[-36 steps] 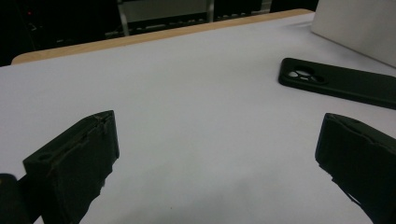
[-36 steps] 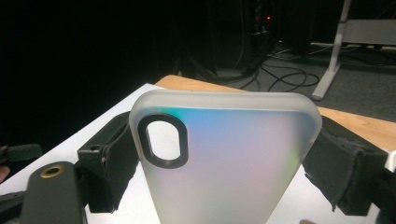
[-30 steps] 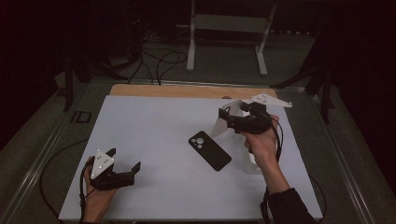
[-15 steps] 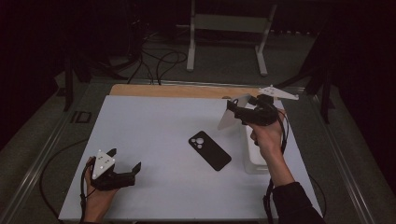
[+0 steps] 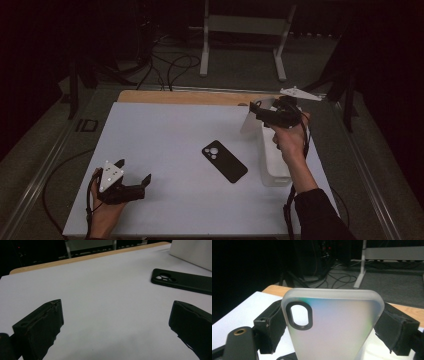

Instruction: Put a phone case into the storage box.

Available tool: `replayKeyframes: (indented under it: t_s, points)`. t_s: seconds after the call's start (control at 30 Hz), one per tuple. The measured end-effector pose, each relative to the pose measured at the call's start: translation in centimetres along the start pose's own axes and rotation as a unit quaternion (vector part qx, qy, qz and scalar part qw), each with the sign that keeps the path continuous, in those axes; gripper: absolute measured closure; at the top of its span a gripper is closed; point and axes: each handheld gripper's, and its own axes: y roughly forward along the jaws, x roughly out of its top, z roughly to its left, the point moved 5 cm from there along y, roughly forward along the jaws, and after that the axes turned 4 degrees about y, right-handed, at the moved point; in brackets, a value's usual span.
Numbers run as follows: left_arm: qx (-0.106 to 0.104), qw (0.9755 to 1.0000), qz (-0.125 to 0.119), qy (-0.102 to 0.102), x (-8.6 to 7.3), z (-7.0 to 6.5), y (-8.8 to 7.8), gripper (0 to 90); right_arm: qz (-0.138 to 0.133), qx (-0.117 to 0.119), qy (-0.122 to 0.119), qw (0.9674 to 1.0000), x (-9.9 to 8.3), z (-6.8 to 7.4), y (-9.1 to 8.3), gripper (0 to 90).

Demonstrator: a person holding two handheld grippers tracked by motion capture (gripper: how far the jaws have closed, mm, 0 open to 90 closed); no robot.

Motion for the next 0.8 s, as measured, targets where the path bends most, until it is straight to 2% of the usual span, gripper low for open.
replayKeyframes:
  t_s: [0.47, 0.7, 0.8]
  points:
    - [0.0, 1.0, 0.001, 0.002, 0.0, -0.1, 0.1, 0.3, -0.003, -0.049, 0.005, 0.9988, 0.9, -3.0, 0.5, 16.9]
    - [0.0, 1.0, 0.001, 0.002, 0.0, -0.1, 0.1, 0.3, -0.002, -0.082, 0.019, 0.9964, 0.8, -5.3, 1.0, 16.9]
    - [0.0, 1.0, 0.002, 0.003, -0.1, -0.2, 0.1, 0.3, -0.001, -0.092, 0.021, 0.9955, 0.8, -5.7, 1.0, 16.9]
